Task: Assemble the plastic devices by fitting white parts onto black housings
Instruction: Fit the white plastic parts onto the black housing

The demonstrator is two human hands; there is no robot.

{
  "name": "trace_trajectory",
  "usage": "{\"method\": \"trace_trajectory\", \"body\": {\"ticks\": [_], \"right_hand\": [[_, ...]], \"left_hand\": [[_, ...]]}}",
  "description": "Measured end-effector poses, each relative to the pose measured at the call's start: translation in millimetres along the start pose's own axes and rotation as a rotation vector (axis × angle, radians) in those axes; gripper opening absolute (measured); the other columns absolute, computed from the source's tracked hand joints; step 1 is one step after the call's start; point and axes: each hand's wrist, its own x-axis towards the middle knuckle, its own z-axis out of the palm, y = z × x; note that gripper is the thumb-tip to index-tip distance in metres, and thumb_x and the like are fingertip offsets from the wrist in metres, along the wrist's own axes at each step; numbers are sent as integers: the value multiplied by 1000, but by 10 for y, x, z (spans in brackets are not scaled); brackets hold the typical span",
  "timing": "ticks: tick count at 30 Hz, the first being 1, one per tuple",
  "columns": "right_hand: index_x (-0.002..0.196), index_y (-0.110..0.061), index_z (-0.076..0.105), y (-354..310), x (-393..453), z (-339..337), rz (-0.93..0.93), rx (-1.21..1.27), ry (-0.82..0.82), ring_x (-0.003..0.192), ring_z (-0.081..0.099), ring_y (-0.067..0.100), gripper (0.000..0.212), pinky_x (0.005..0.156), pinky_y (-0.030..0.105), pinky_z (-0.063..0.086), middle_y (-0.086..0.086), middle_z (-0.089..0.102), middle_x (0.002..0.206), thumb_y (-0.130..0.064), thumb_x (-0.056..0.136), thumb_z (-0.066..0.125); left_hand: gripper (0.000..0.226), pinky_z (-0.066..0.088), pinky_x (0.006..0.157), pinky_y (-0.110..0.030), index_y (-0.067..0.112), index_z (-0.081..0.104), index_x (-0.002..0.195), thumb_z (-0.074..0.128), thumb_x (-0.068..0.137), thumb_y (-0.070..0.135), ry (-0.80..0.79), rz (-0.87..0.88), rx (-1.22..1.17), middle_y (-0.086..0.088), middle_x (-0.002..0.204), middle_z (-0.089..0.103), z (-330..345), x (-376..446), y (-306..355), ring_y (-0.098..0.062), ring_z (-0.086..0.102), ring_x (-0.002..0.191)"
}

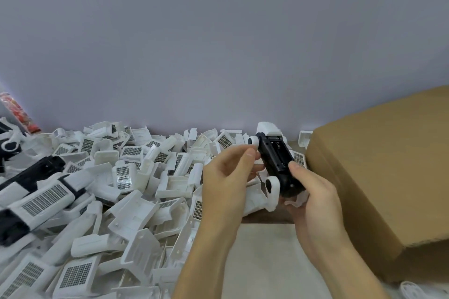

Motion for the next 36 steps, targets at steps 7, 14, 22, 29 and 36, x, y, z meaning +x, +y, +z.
{"method": "trace_trajectory", "body": {"ticks": [7,14,22,29,36], "right_hand": [[107,-9,77,6,-14,24,71,188,-124,114,60,49,40,91,53,44,26,69,115,-34,79,63],[121,-14,71,-56,-67,77,209,259,-396,110,67,35,41,97,60,49,20,69,122,-36,94,50],[86,-28,76,39,27,-35,-162,-620,112,78,65,4,24,73,25,50,-10,73,81,-8,91,63],[107,-49,57,225,-20,-21,-126,-1378,-44,114,33,7,24,95,36,24,-18,33,112,-41,87,68],[84,-44,55,208,-11,-41,-138,-1330,-126,107,33,6,16,90,32,26,-17,38,110,-39,90,68]], "left_hand": [[35,53,57,-17,19,79,88,60,96,48,-59,-231,102,-2,88,78,15,-54,23,-9,74,75],[45,55,97,-48,23,79,104,62,76,54,-168,-389,-214,-7,110,76,-50,-68,101,-27,72,107],[23,52,101,-51,22,78,96,56,99,28,156,-190,-386,-7,102,77,-126,24,90,-22,73,98],[41,54,90,-41,20,81,82,49,103,34,122,-258,-592,-8,99,75,-167,30,119,-24,71,93],[46,49,92,-44,23,82,76,47,102,39,110,-273,-555,-8,97,75,-184,39,108,-25,70,91]]}}
